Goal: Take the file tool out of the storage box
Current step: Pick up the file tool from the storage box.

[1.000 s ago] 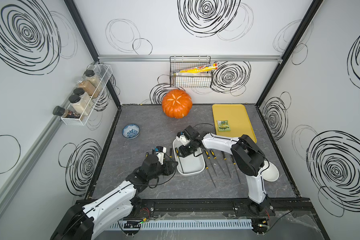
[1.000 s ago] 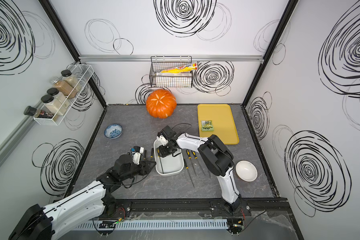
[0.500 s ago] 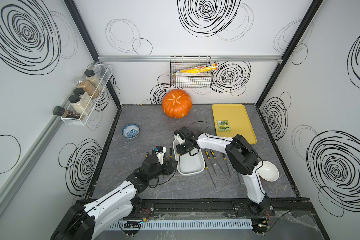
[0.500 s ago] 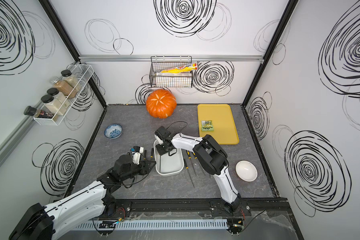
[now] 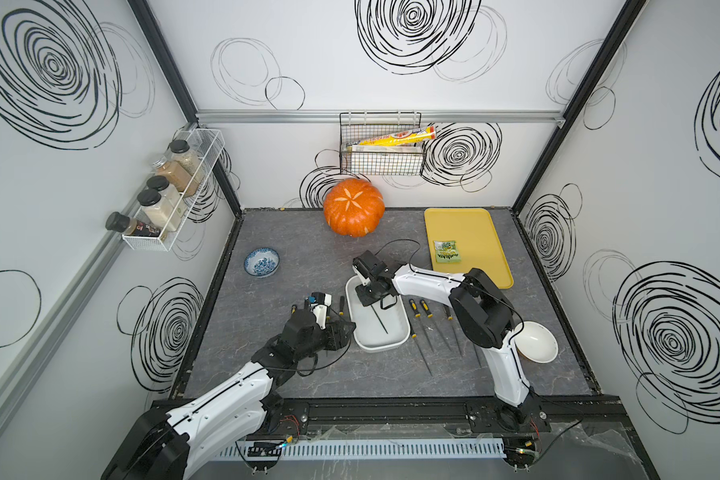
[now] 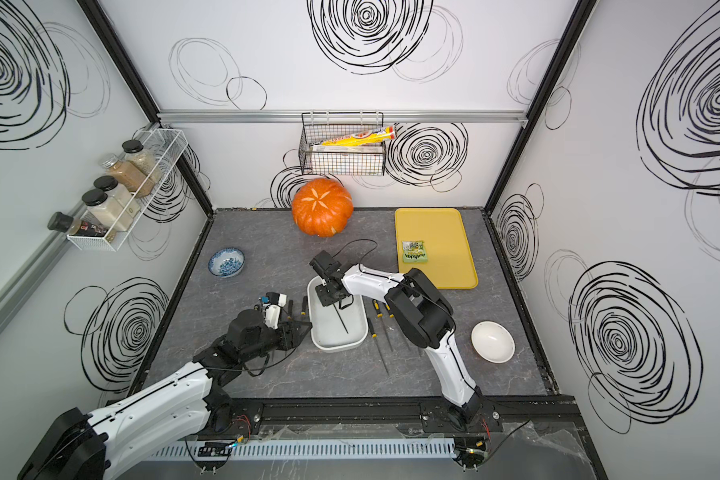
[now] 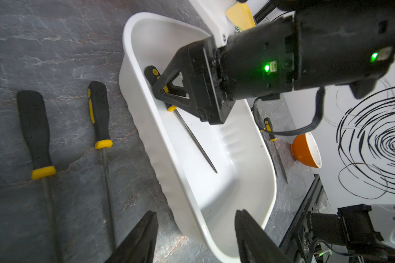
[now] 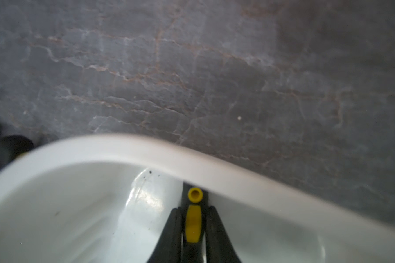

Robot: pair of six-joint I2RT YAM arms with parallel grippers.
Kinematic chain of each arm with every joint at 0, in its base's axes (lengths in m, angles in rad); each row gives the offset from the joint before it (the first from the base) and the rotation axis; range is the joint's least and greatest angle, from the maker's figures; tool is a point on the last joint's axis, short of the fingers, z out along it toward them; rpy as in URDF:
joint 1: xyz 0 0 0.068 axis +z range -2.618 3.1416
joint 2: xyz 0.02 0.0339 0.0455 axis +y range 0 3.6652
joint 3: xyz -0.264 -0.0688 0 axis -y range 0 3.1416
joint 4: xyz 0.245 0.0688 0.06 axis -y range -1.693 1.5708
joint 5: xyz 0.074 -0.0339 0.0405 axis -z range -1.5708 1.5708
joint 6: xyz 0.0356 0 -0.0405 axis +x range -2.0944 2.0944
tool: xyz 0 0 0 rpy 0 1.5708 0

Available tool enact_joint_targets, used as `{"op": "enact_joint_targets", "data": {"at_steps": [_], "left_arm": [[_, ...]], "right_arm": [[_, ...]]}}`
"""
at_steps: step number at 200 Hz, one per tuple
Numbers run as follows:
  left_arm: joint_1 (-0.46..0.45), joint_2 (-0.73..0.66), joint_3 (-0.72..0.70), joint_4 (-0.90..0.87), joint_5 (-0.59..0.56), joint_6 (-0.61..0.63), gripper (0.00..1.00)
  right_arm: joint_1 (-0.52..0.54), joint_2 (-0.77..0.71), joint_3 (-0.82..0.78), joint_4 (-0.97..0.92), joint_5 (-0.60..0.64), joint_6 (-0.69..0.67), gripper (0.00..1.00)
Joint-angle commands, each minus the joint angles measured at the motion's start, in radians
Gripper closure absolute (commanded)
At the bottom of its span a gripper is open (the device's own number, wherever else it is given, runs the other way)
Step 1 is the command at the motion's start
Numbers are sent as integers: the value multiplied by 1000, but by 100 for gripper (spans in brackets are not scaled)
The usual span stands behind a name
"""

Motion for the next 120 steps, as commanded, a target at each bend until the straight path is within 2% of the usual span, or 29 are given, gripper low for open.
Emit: {"op": "enact_joint_targets", "data": {"at_steps": [1,22,52,65,101,120], "left_arm": [[6,-23,28,-7,13,8,33],[8,-42,39,-14,41,10,27],[18,-77,67,-24,98,20,10],[25,-102,71,-10,131,20,5],[42,-181,44,108,219,-22,3],[42,-180,41,165,250,-37,3]], "right_arm": [[-5,56,-51,-93,-39,-3,92],[-6,-30,-64,-36,-82,-14,100],[-12,-169,-60,25,-161,-49,100],[-28,-224,-64,63,-253,-56,100],[-86,-375,-119,180,-483,-14,100],[-94,-467,-215,315,-598,51,100]]}}
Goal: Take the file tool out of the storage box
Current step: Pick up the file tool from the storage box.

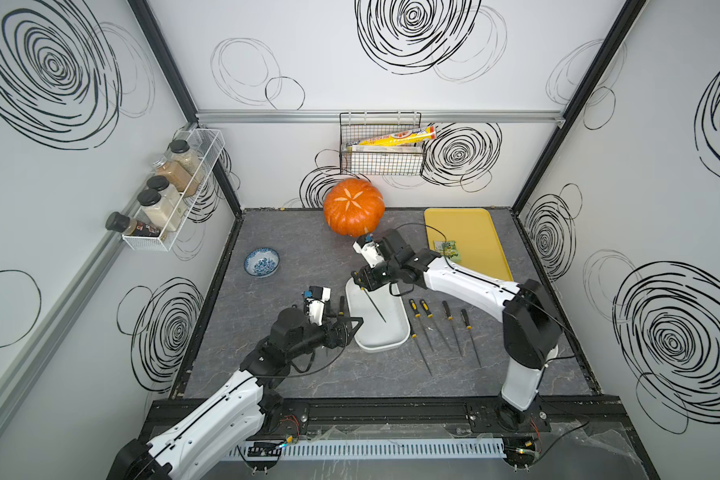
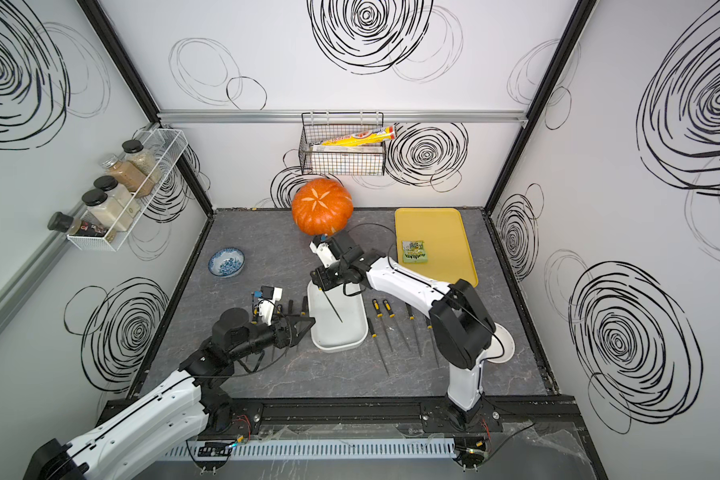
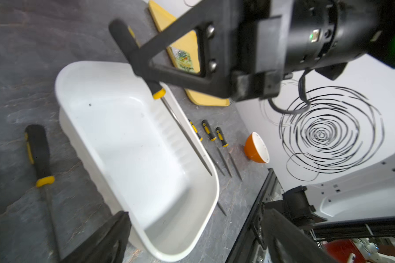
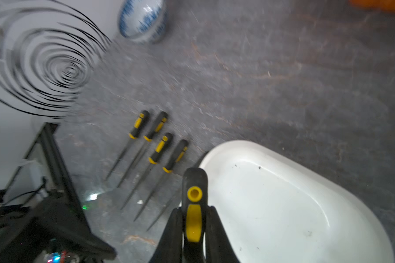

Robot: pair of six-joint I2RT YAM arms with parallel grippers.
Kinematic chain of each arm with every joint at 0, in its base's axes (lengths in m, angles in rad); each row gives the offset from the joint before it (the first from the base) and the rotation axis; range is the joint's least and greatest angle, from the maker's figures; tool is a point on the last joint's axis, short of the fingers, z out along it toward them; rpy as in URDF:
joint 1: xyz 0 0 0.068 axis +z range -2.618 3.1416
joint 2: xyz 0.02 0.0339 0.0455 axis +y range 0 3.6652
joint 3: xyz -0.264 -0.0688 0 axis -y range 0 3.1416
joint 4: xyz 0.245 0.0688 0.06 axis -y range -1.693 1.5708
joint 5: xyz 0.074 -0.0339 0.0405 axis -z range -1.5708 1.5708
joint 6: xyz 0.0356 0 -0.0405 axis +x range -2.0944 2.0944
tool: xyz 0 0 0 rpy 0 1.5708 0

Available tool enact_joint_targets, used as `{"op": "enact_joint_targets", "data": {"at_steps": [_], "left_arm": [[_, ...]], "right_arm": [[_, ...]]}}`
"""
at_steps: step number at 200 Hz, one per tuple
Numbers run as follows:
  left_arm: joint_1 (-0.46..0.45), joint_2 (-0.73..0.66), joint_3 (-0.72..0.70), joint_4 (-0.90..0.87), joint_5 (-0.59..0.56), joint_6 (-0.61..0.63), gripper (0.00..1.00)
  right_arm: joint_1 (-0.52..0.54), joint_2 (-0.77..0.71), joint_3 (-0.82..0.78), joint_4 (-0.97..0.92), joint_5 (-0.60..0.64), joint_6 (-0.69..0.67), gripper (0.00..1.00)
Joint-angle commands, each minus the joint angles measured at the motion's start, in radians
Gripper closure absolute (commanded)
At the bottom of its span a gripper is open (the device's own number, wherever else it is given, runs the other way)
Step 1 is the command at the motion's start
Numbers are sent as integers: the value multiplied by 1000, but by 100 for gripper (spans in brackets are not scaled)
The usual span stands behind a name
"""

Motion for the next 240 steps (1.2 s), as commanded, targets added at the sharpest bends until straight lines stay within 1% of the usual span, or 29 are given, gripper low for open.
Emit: {"op": "enact_joint_targets", "data": {"at_steps": [1,19,28,41,63,85,104,122,131,138,165,177,203,208,213,217,228,240], "left_arm": [[8,-7,3,143,84,-26,3],[7,27,-29,300,176,-76,3],[6,47,-42,368,209,-100,3],[1,72,-54,438,229,-124,3],[-14,123,-54,463,216,-116,3],[-22,180,-48,477,231,-103,8],[-24,208,-46,477,225,-101,20],[-25,216,-41,461,211,-84,26],[-25,215,-43,463,212,-83,35],[-27,215,-46,471,213,-84,39],[-32,211,-54,480,204,-90,40],[-34,215,-58,489,209,-92,44],[-37,235,-65,511,221,-99,48],[-37,238,-65,512,223,-98,53],[-37,241,-63,513,227,-97,60],[-38,242,-65,514,228,-97,64],[-39,242,-65,513,230,-97,66],[-39,239,-65,509,230,-95,74]], "right_arm": [[-19,-100,-102,178,-215,74,100],[-19,-177,-235,401,-316,207,100],[-14,-204,-279,467,-326,252,100],[2,-232,-310,505,-303,264,100],[24,-250,-344,573,-301,276,100],[33,-280,-411,705,-294,331,100],[33,-295,-450,786,-305,375,100],[33,-299,-487,864,-320,428,100],[34,-298,-500,891,-328,445,100],[33,-299,-508,905,-326,453,100],[35,-286,-548,1000,-329,497,100],[35,-282,-561,1036,-324,508,100],[52,-270,-583,1098,-281,498,100],[55,-265,-590,1121,-278,499,100],[58,-261,-597,1141,-276,504,100],[58,-257,-603,1160,-277,509,100],[59,-249,-623,1209,-274,520,100],[61,-246,-643,1243,-263,520,100]]}}
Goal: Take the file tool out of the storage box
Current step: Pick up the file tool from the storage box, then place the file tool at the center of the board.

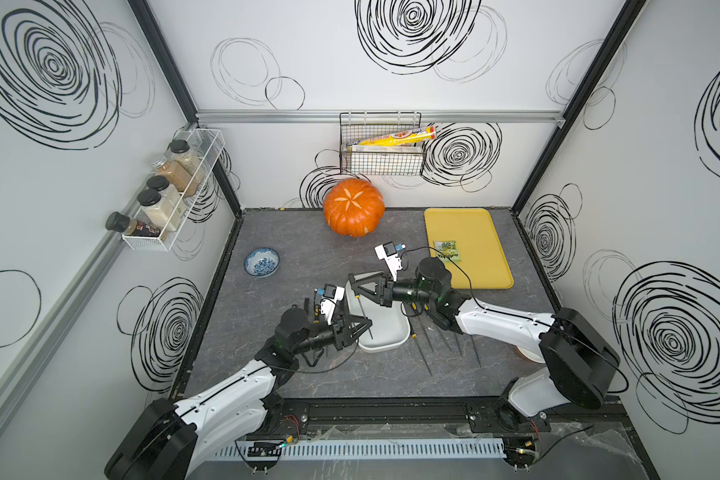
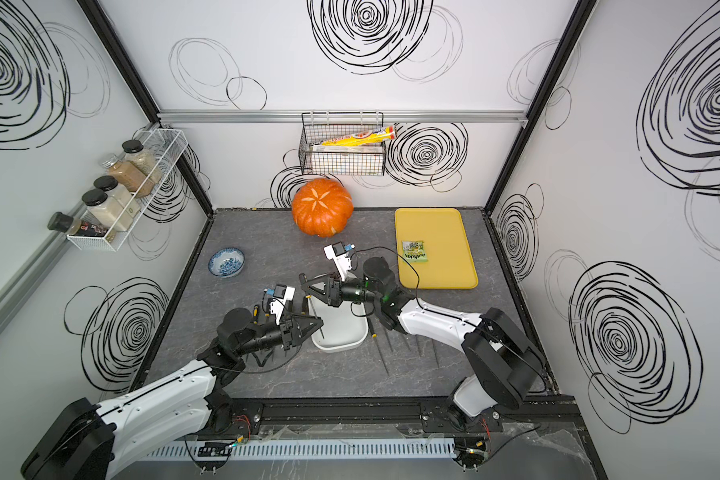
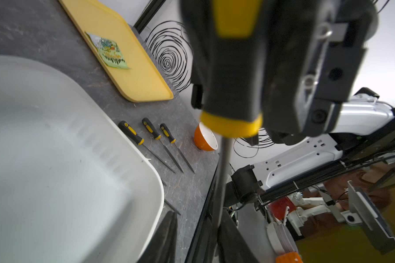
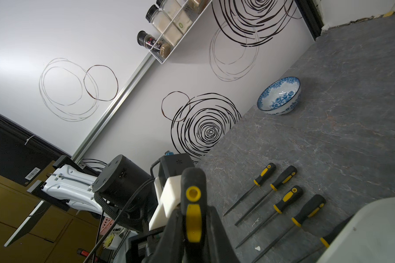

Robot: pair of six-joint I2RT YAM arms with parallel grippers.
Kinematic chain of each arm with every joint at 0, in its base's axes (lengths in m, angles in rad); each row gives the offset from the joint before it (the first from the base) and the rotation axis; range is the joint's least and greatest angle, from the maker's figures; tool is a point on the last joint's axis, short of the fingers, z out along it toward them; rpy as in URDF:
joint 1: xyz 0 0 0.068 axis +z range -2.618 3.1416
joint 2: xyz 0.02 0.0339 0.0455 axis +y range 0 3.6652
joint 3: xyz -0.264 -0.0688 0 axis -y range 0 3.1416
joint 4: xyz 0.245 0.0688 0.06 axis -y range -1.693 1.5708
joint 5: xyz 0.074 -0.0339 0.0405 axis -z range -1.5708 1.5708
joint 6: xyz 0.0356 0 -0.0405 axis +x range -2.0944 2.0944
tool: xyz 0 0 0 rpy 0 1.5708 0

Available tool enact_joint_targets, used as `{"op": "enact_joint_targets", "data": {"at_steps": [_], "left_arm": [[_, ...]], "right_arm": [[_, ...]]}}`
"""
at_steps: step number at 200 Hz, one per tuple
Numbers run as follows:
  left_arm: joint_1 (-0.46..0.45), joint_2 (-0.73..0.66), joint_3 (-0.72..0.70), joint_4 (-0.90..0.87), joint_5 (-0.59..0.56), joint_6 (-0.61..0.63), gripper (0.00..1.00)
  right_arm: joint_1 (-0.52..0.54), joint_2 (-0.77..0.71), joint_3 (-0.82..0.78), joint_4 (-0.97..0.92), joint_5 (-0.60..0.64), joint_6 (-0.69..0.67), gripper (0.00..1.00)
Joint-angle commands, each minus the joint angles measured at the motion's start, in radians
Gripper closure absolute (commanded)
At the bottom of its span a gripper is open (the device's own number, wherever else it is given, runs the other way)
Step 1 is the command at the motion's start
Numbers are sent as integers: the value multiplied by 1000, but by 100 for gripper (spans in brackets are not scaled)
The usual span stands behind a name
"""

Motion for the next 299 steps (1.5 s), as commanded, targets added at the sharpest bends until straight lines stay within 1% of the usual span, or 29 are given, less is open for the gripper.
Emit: {"op": "enact_joint_targets", "data": {"at_steps": [1,17,27,33,38,51,57,64,74,77,88,96,109,127,135,141,153,159,168,180,191,197,210,227,251,266,281,299], "left_arm": [[-1,5,-12,38,10,13,74],[-2,-2,-14,25,4,17,82],[-2,-8,-13,12,-1,23,91],[-2,-13,-12,5,-5,25,92],[-1,-17,-12,-2,-7,27,93],[-1,-30,-5,-32,-15,32,96],[-2,-37,0,-49,-20,38,97],[-1,-48,7,-76,-26,43,100],[-1,-68,21,-133,-39,53,100],[-2,-76,26,-152,-45,57,100],[-1,-104,53,-251,-75,77,100],[-1,-126,80,-336,-102,99,100],[-1,-159,137,-510,-178,130,100],[-3,-188,259,-832,-374,157,100],[-11,-183,325,-980,-498,137,100],[-25,-166,371,-1054,-565,134,100],[-45,-105,473,-1178,-614,121,100],[-60,-68,530,-1230,-635,115,100],[-83,-1,623,-1322,-705,110,100],[-87,100,734,-1470,-821,107,100],[-68,184,786,-1575,-907,110,100],[-42,227,801,-1622,-926,118,100],[21,314,803,-1694,-926,148,100],[108,380,764,-1710,-958,169,100],[229,432,710,-1659,-921,208,100],[243,489,737,-1691,-973,196,100],[248,558,770,-1735,-1084,164,100],[269,672,783,-1757,-1123,159,100]], "right_arm": [[13,12,-33,165,17,28,100],[14,7,-75,235,42,38,100],[14,3,-101,283,50,46,100],[16,1,-115,306,51,49,99],[16,-1,-122,321,51,50,91],[17,-5,-134,322,55,49,65],[16,-5,-134,313,58,46,58],[16,-5,-135,302,53,44,53],[15,-15,-146,311,47,43,49],[16,-20,-150,312,46,42,45],[10,-47,-162,296,43,35,41],[1,-80,-167,244,53,22,38],[-22,-138,-155,102,67,-7,37],[-67,-214,-96,-163,44,-93,37],[-87,-243,-54,-305,33,-164,37],[-99,-262,-17,-425,44,-229,37],[-118,-296,45,-643,98,-359,36],[-123,-312,59,-715,132,-428,36],[-134,-341,57,-780,186,-492,35],[-147,-383,2,-777,249,-507,34],[-157,-429,-67,-713,234,-479,34],[-159,-453,-108,-674,221,-470,34],[-161,-495,-178,-638,213,-460,34],[-160,-541,-182,-686,225,-470,34],[-161,-619,-210,-679,271,-468,33],[-160,-644,-212,-678,273,-467,33],[-161,-650,-212,-680,273,-468,33],[-160,-646,-206,-691,272,-470,33]]}}
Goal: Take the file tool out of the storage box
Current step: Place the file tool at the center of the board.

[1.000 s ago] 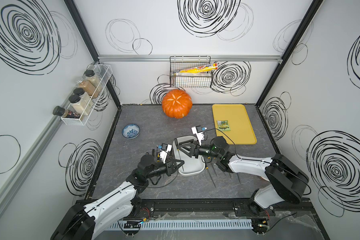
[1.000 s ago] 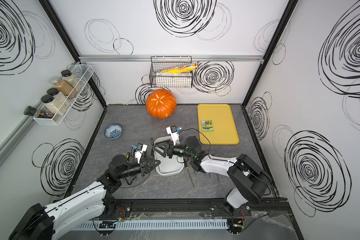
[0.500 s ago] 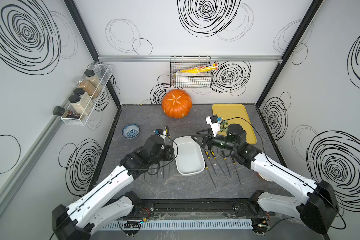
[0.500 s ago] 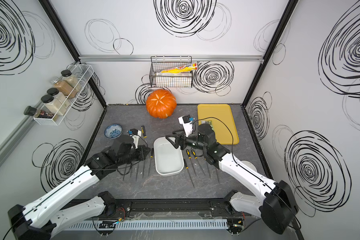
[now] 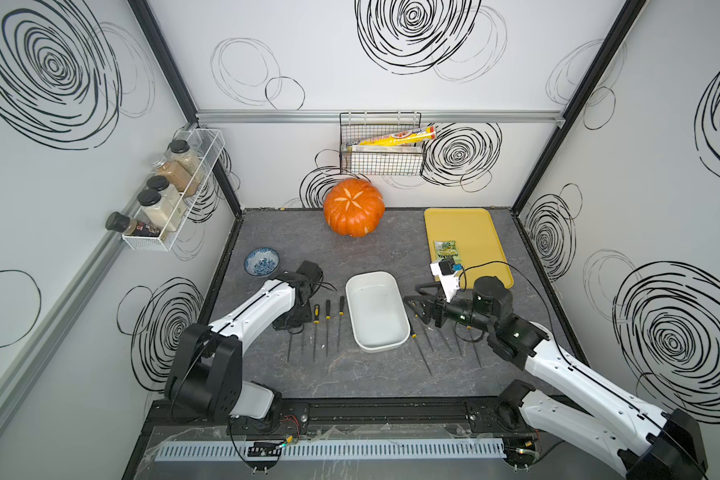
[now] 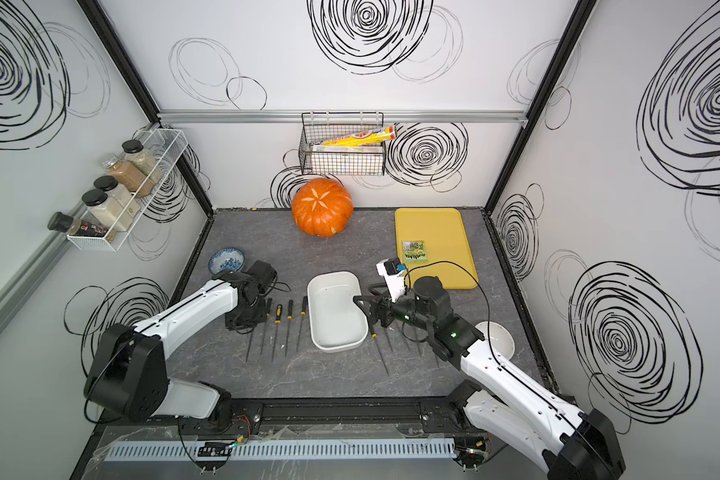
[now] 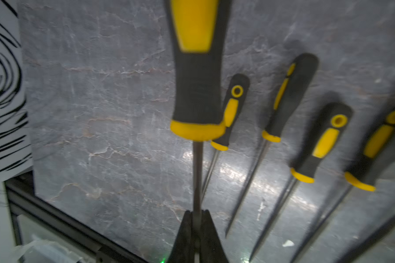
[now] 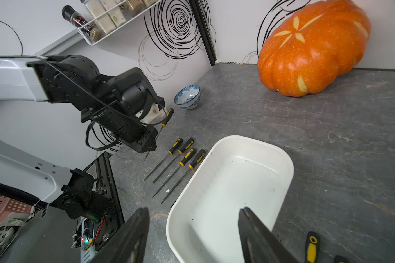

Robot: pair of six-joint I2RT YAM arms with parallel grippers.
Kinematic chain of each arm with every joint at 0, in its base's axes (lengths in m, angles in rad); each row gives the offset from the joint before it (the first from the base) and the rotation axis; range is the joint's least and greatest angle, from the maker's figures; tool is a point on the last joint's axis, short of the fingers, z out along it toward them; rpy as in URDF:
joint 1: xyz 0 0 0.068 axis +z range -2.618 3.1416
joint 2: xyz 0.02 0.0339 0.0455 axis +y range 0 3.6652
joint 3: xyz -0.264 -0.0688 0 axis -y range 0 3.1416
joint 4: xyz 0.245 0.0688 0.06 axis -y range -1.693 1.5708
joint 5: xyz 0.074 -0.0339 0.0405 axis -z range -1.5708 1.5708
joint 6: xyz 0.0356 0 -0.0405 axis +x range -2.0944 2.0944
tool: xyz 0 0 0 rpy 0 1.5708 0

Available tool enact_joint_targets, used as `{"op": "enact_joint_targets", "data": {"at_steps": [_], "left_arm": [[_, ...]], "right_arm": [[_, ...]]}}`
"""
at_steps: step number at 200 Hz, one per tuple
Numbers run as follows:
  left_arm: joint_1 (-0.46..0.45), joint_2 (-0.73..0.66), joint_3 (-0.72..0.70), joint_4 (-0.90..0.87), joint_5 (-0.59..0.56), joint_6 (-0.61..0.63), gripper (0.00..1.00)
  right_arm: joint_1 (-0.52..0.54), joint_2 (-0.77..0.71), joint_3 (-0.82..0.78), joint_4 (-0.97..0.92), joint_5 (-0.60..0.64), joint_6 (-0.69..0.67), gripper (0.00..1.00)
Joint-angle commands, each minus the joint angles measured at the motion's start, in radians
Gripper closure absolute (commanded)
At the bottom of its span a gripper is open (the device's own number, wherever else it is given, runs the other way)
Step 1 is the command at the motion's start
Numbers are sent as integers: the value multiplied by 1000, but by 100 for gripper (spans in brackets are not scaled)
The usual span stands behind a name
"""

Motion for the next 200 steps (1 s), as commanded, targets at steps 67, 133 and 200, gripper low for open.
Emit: {"op": "enact_joint_targets", "data": {"at_steps": [67,133,200], "left_arm": [[50,341,87,-71,-184,15,100],[55,441,92,-91,-211,-3,100],[46,425,79,-56,-152,51,93]], "right_arm": [[-3,6,4,-7,1,-9,33],[-3,-20,-7,-10,28,-7,33],[-3,-2,-6,-17,36,-9,32]]}}
